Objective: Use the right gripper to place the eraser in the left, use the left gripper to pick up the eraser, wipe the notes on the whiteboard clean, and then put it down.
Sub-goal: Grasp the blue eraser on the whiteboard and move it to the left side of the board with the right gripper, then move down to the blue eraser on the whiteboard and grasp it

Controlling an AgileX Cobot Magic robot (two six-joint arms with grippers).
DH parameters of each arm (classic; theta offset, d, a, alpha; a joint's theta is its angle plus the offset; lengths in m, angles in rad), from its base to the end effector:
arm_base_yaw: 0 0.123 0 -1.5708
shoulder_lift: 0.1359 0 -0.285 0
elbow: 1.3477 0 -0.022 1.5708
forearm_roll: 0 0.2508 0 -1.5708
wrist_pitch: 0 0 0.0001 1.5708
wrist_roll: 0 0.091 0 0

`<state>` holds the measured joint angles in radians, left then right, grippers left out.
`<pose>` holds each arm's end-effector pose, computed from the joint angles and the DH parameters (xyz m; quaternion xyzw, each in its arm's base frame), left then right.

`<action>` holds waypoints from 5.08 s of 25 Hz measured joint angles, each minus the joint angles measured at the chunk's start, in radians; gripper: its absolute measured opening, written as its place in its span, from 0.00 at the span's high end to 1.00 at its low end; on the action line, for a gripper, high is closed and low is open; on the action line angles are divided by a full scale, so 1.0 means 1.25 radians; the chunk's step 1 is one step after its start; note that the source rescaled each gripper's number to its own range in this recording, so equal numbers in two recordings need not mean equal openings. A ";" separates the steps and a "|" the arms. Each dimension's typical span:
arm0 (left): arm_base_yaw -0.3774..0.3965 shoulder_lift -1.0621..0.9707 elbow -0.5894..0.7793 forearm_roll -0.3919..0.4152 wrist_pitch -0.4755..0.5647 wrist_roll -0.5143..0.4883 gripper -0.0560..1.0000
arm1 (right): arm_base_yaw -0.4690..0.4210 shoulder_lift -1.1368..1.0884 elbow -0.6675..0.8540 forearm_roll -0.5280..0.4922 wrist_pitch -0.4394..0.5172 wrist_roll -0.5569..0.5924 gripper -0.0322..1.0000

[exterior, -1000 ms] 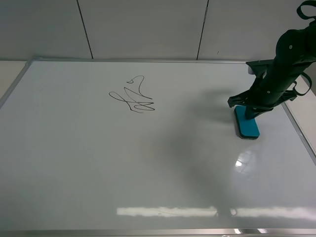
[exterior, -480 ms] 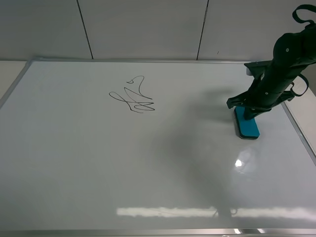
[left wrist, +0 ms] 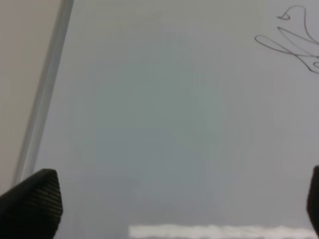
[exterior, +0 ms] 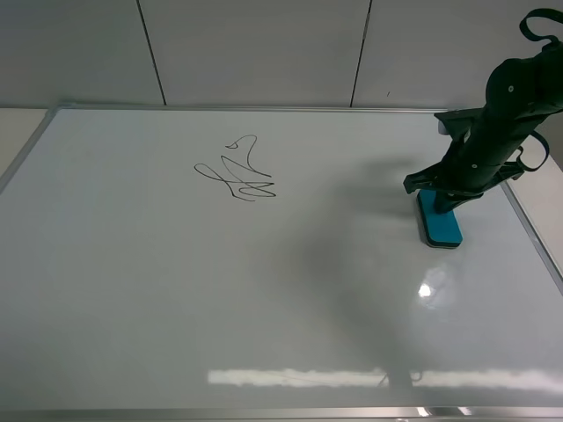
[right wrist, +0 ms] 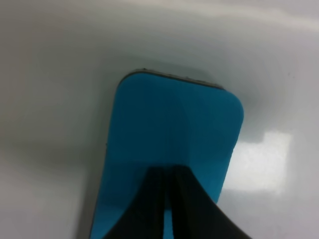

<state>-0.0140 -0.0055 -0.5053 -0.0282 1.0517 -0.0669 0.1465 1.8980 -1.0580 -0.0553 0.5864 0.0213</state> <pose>-0.0060 -0.0021 0.2795 -0.0219 0.8477 -0.0355 0.5289 0.3429 0.0478 0.1340 -0.0832 0.9897 -0.0081 0.1166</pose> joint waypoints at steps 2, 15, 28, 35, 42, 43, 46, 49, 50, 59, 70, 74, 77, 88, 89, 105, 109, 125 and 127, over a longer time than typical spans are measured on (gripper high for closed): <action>0.000 0.000 0.000 0.000 0.000 0.000 0.00 | 0.007 0.000 0.000 -0.002 0.002 0.000 0.97; 0.000 0.000 0.000 0.000 0.000 0.000 0.00 | 0.349 0.008 -0.002 -0.027 -0.012 0.116 0.97; 0.000 0.000 0.000 0.000 0.000 0.000 0.00 | 0.616 0.116 -0.113 0.003 -0.082 0.442 0.97; 0.000 0.000 0.000 0.000 0.000 0.000 0.00 | 0.669 0.202 -0.289 0.040 -0.056 0.490 0.97; 0.000 0.000 0.000 0.000 0.000 0.000 0.00 | 0.678 0.302 -0.482 0.044 0.017 0.581 0.97; 0.000 0.000 0.000 0.000 0.000 0.000 0.00 | 0.680 0.313 -0.503 0.044 0.025 0.588 0.97; 0.000 0.000 0.000 0.000 0.000 0.000 0.00 | 0.693 0.351 -0.564 0.044 0.039 0.612 0.97; 0.000 0.000 0.000 0.000 0.000 0.000 0.00 | 0.703 0.374 -0.602 0.044 0.039 0.629 0.97; 0.000 0.000 0.000 0.000 0.000 0.000 0.00 | 0.708 0.384 -0.616 0.054 0.038 0.635 0.97; 0.000 0.000 0.000 0.000 0.000 0.000 0.00 | 0.726 0.416 -0.668 0.079 0.031 0.655 0.97; 0.000 0.000 0.000 0.000 0.000 0.000 0.00 | 0.727 0.400 -0.664 0.080 0.028 0.655 0.97; 0.000 0.000 0.000 0.000 0.000 0.000 0.00 | 0.731 0.363 -0.658 0.058 0.045 0.655 0.97; 0.000 0.000 0.000 0.000 0.000 0.000 0.00 | 0.732 0.318 -0.658 0.018 0.070 0.655 0.96; 0.000 0.000 0.000 0.000 0.000 0.000 0.00 | 0.732 0.225 -0.658 -0.156 0.164 0.557 0.05; 0.000 0.000 0.000 0.000 0.000 0.000 0.00 | 0.732 0.225 -0.658 -0.155 0.167 0.549 0.03; 0.000 0.000 0.000 0.000 0.000 0.000 0.00 | 0.730 0.177 -0.658 -0.224 0.297 0.378 0.00; 0.000 0.000 0.000 0.000 0.000 0.000 0.00 | 0.682 0.090 -0.658 -0.235 0.363 0.365 0.00; 0.000 0.000 0.000 0.000 0.000 0.000 0.00 | 0.502 -0.406 -0.620 -0.264 0.499 0.269 0.00; 0.000 0.000 0.000 0.000 0.000 0.000 0.00 | 0.502 -0.463 -0.571 -0.277 0.499 0.261 0.00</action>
<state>-0.0140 -0.0055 -0.5053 -0.0282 1.0517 -0.0669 0.7741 1.3191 -1.7721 -0.4012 1.2096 0.3470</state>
